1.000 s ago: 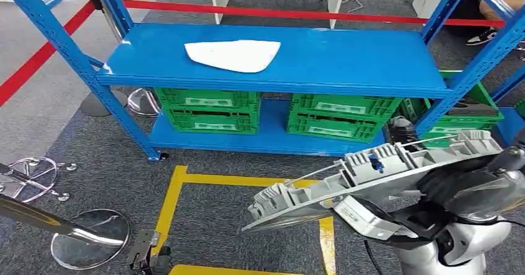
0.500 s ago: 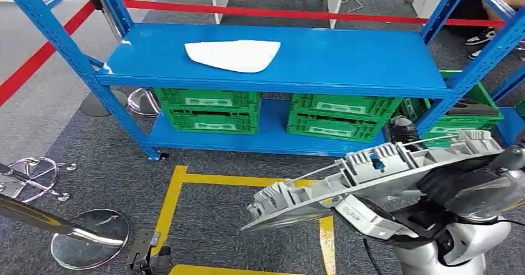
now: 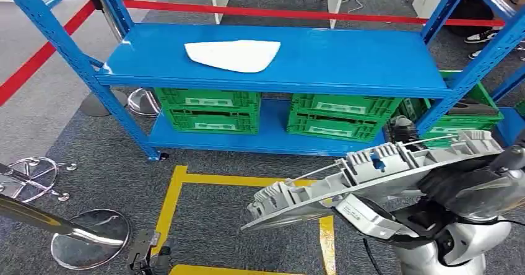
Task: Take the parts from the cabinet and place them on the table.
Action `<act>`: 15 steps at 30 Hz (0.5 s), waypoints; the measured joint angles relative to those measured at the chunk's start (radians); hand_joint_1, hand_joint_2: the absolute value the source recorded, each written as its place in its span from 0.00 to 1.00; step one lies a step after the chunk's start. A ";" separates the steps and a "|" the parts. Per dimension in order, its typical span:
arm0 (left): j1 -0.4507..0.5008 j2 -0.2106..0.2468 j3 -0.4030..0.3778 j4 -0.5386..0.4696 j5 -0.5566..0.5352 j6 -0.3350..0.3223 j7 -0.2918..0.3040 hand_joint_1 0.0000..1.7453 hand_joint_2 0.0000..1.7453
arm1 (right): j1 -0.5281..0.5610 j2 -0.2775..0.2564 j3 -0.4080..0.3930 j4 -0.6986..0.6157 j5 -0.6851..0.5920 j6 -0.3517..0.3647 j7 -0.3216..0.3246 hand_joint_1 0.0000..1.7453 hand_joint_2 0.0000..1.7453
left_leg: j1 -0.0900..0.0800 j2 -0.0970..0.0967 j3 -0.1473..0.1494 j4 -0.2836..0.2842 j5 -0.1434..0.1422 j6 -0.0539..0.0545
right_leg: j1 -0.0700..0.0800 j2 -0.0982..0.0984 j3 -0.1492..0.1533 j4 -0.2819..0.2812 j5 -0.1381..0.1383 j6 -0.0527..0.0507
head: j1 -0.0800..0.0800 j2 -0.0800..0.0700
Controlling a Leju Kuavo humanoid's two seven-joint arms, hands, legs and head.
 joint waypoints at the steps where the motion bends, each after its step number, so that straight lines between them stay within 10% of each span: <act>1: 0.000 0.000 0.000 0.000 0.000 0.001 -0.001 0.00 0.00 | 0.000 0.000 0.000 0.000 0.000 0.000 0.000 0.00 1.00 | 0.000 0.000 0.000 0.000 0.000 0.000 | 0.000 0.000 0.000 0.000 0.000 0.000 | 0.000 0.000; 15: 0.000 0.001 0.000 0.000 0.002 0.009 0.004 0.00 0.00 | 0.006 0.000 0.000 0.000 0.000 0.000 0.000 0.00 1.00 | -0.006 0.000 -0.002 0.003 0.000 0.003 | -0.005 0.000 -0.001 -0.001 0.003 0.005 | 0.000 0.000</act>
